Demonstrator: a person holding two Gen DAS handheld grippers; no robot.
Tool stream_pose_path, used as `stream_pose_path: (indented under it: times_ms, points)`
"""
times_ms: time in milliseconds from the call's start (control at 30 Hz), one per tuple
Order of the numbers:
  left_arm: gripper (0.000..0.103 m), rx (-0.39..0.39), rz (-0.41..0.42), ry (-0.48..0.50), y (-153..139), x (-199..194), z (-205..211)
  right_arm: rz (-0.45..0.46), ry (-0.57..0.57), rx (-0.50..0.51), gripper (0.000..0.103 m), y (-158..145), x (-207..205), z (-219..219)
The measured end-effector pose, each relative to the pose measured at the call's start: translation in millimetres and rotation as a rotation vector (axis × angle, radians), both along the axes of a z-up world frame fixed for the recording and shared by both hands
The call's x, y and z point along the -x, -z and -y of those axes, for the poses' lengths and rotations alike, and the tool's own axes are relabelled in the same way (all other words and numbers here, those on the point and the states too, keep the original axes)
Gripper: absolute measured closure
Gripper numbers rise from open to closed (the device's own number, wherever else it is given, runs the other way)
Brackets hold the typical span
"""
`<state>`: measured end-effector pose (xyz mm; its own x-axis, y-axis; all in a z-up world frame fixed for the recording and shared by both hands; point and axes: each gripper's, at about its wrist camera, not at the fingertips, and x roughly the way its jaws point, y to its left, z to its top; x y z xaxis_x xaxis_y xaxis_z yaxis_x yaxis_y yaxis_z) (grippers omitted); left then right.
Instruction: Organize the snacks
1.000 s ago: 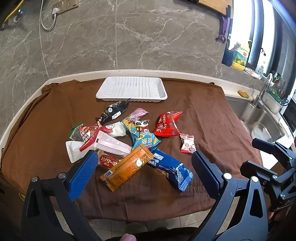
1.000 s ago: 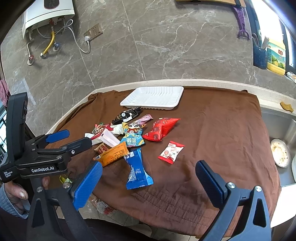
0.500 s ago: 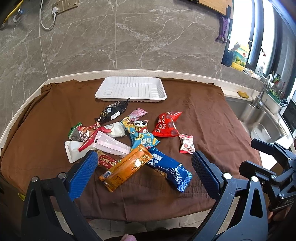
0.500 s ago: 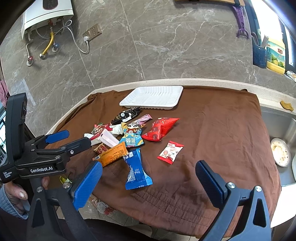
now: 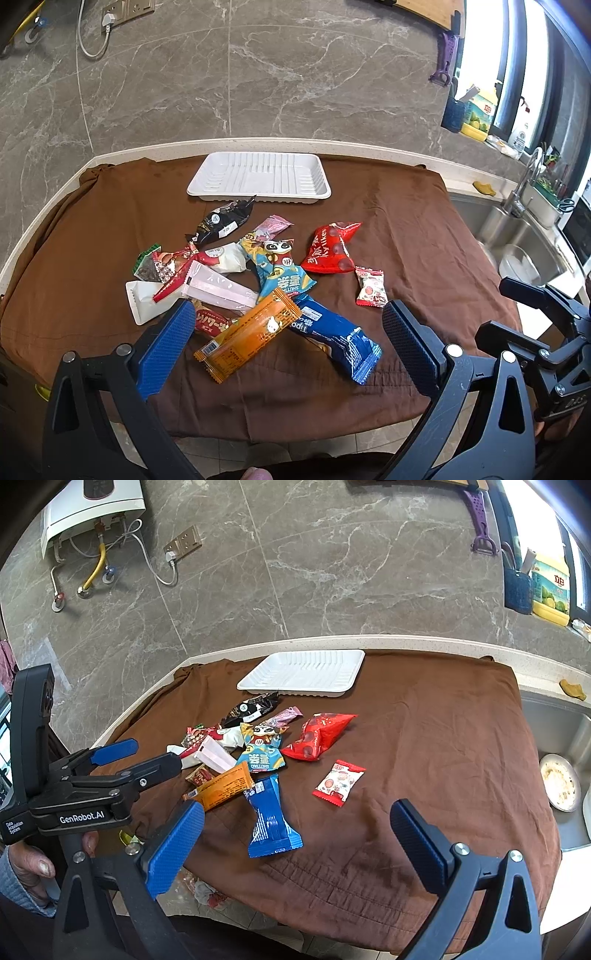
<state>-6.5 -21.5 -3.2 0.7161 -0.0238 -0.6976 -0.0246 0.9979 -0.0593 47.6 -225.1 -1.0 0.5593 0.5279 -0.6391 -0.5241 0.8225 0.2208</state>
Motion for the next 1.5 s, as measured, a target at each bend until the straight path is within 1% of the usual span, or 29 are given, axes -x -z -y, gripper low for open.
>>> stream_pose_path:
  times_ms: [533, 1067, 1267, 1400, 1500]
  points:
    - [0.001, 0.001, 0.0, -0.001, 0.5, -0.6, 0.5, -0.004, -0.006, 0.002, 0.0, 2.1, -1.3, -1.0]
    - [0.001, 0.02, -0.009, -0.008, 4.6, -2.6, -2.8, -0.006, -0.01, 0.001, 0.0, 3.1, -0.8, -4.3]
    - [0.001, 0.045, -0.032, -0.017, 7.7, 0.2, -6.0, -0.004, -0.013, 0.001, 0.0, 3.4, 1.1, -7.4]
    - [0.001, 0.099, -0.073, -0.009, 12.5, 2.0, -8.6, -0.006, -0.014, -0.001, 0.0, 3.4, 1.3, -7.7]
    - [0.001, 0.119, -0.091, -0.009, 13.6, 5.5, -9.6, -0.007, -0.017, -0.003, 0.0, 3.5, 1.2, -8.3]
